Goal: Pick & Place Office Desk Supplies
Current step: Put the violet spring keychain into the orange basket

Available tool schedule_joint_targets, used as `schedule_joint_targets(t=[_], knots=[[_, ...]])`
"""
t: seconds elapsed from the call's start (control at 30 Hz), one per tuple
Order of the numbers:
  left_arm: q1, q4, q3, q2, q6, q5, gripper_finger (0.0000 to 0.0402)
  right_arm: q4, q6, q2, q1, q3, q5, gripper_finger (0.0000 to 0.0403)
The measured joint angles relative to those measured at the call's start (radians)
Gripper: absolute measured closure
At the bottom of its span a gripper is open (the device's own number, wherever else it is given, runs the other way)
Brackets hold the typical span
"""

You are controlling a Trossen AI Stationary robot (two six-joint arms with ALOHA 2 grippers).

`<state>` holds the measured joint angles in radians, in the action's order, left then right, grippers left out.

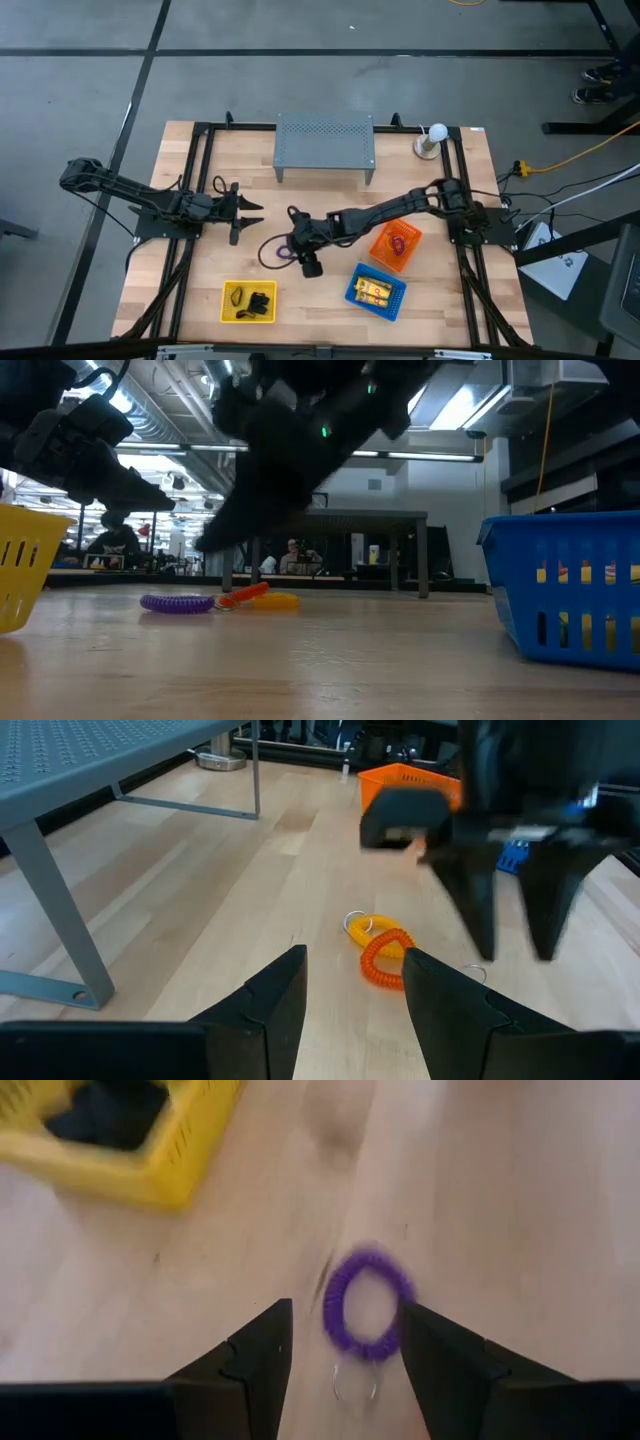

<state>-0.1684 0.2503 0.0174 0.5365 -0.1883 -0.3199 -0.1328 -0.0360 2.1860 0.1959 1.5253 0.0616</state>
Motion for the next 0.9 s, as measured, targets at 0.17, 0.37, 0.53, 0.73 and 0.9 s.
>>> schedule_joint_targets(t=[0.17, 0.37, 0.53, 0.73, 0.9], knots=[[0.0, 0.0, 0.0, 0.0, 0.0, 0.0, 0.024, 0.059, 0.027, 0.087, -0.004, 0.0, 0.056, 0.0222], [0.0, -0.007, 0.0, 0.0, 0.0, 0.0, 0.024, 0.073, 0.032, 0.101, -0.006, 0.0, 0.055, 0.0222], [0.0, -0.007, 0.0, 0.0, 0.0, 0.0, 0.024, 0.08, 0.032, 0.103, -0.015, 0.0, 0.053, 0.0224], [0.0, -0.008, 0.0, 0.0, 0.0, 0.0, 0.024, 0.077, 0.027, 0.103, -0.02, 0.0, -0.002, 0.0294], [0.0, -0.009, 0.0, 0.0, 0.0, 0.0, 0.024, 0.074, 0.036, 0.103, -0.033, 0.0, 0.046, 0.0388]])
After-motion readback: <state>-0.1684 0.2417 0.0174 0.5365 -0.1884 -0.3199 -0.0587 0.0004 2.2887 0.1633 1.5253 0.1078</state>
